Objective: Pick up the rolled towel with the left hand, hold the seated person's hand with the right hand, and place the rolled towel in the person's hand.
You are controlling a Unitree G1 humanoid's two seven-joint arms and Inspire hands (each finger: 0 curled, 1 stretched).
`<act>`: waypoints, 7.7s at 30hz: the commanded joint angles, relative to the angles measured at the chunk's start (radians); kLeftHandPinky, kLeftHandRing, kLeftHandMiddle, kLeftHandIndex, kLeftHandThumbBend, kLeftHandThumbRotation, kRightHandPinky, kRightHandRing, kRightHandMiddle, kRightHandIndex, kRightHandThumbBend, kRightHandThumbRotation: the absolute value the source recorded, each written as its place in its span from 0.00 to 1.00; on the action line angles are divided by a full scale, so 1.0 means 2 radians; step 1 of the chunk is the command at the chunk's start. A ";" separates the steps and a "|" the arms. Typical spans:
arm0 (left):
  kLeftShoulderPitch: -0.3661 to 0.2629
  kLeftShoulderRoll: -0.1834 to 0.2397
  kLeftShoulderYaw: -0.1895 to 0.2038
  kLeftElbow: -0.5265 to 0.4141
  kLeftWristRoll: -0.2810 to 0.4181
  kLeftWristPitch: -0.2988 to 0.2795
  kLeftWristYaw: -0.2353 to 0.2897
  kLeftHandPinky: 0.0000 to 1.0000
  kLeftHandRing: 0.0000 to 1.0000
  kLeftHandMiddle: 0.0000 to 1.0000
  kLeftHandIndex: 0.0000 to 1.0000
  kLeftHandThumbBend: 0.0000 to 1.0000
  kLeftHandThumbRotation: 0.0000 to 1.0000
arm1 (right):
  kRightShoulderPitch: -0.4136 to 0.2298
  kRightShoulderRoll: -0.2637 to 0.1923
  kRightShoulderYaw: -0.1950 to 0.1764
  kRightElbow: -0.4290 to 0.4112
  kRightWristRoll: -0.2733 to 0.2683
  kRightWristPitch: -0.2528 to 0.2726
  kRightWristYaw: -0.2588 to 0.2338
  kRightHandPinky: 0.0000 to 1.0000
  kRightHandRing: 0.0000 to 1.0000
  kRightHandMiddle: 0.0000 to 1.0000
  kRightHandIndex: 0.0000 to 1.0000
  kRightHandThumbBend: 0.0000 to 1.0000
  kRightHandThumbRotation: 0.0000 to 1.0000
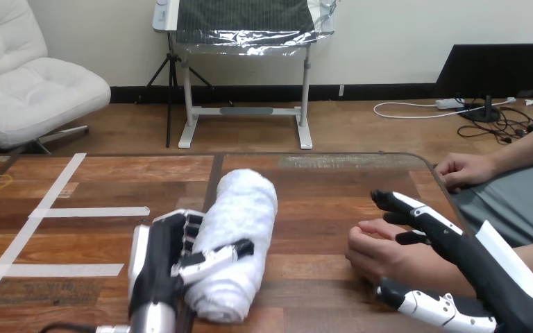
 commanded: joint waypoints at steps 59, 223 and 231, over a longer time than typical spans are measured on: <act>-0.040 -0.053 0.102 -0.210 -0.151 -0.261 -0.096 0.18 0.24 0.31 0.36 0.46 0.00 | -0.201 -0.089 -0.068 0.089 -0.099 0.030 -0.020 0.83 0.94 0.95 0.96 0.91 0.74; -0.022 -0.080 0.138 -0.207 -0.174 -0.251 -0.163 0.20 0.26 0.33 0.38 0.52 0.00 | -0.320 -0.181 0.110 0.354 -0.313 0.078 0.022 0.64 0.79 0.81 0.81 1.00 0.18; -0.021 -0.082 0.137 -0.210 -0.169 -0.247 -0.157 0.20 0.26 0.33 0.38 0.52 0.00 | -0.321 -0.180 0.113 0.356 -0.311 0.092 0.031 0.61 0.79 0.80 0.80 1.00 0.13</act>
